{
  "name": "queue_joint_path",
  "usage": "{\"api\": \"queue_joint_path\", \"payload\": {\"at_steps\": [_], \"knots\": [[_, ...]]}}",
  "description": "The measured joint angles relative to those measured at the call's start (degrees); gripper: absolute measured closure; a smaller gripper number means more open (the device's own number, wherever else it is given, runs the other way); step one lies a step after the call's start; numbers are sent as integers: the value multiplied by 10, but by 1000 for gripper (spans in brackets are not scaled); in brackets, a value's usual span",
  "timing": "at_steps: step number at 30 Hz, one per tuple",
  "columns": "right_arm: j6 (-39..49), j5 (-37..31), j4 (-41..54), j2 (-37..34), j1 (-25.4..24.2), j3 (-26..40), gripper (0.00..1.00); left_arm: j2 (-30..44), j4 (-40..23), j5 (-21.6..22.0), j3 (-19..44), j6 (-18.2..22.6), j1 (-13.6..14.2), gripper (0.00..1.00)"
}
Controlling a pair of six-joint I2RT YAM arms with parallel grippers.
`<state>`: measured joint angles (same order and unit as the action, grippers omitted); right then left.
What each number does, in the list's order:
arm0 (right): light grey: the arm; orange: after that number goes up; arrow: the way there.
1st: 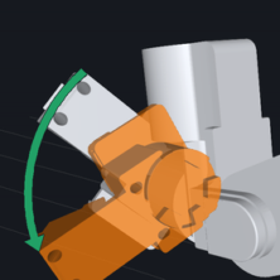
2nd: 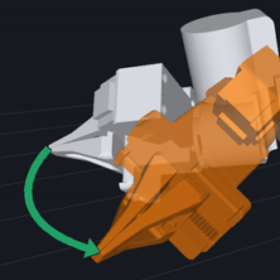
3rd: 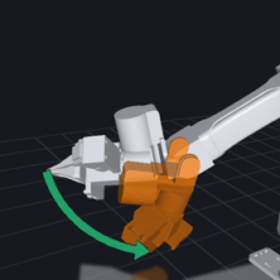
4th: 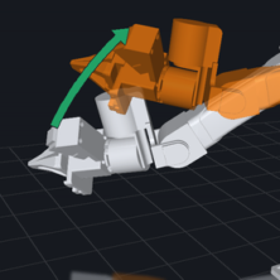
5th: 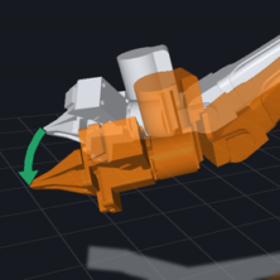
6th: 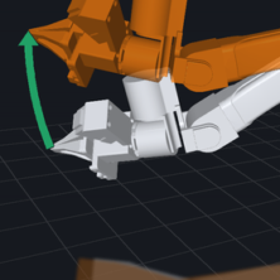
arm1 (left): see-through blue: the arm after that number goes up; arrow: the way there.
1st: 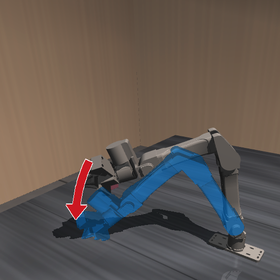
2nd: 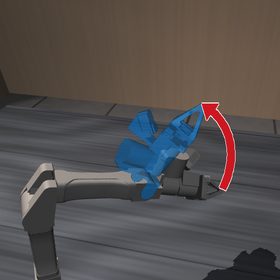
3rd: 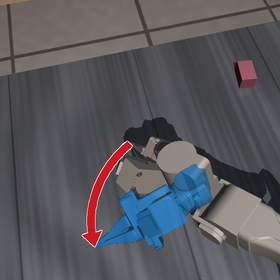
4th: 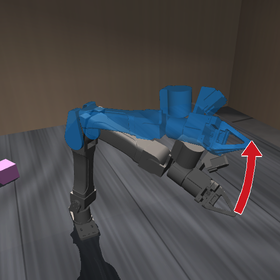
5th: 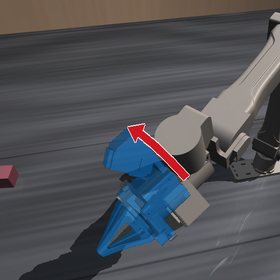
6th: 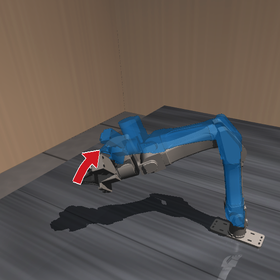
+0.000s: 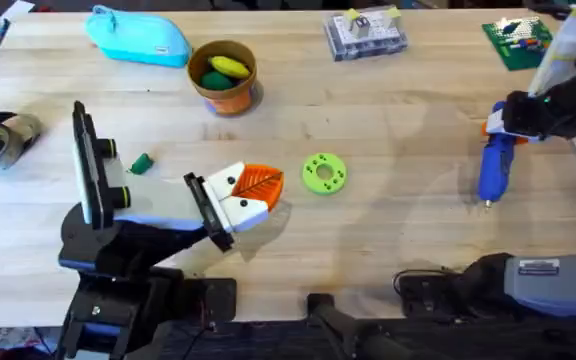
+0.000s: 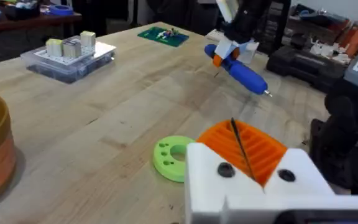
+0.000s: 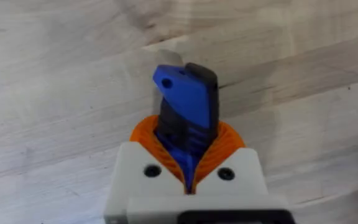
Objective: Pick up the gripper from the table and insert it into the empty holder that is missing its gripper. Then pick up a screw, insert it into the mounting hole, and use the screwdriver to tighten it. Finally, clean up the table by picking up the vegetable and placing it into the bucket.
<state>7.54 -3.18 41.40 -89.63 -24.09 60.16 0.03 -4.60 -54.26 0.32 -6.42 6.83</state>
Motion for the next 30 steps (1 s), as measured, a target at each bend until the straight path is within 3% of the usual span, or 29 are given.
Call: {"api": "queue_joint_path", "payload": {"at_steps": [5,11,19,30], "knots": [[-3,0,-15,-42,9,0,976,0,0,0,0,0,0,986],[-7,-2,-36,-81,9,1,871,0,0,0,0,0,0,986],[-11,-1,-38,-81,11,3,602,0,0,0,0,0,0,986],[6,-22,-49,-81,13,4,550,0,0,0,0,0,0,986]]}}
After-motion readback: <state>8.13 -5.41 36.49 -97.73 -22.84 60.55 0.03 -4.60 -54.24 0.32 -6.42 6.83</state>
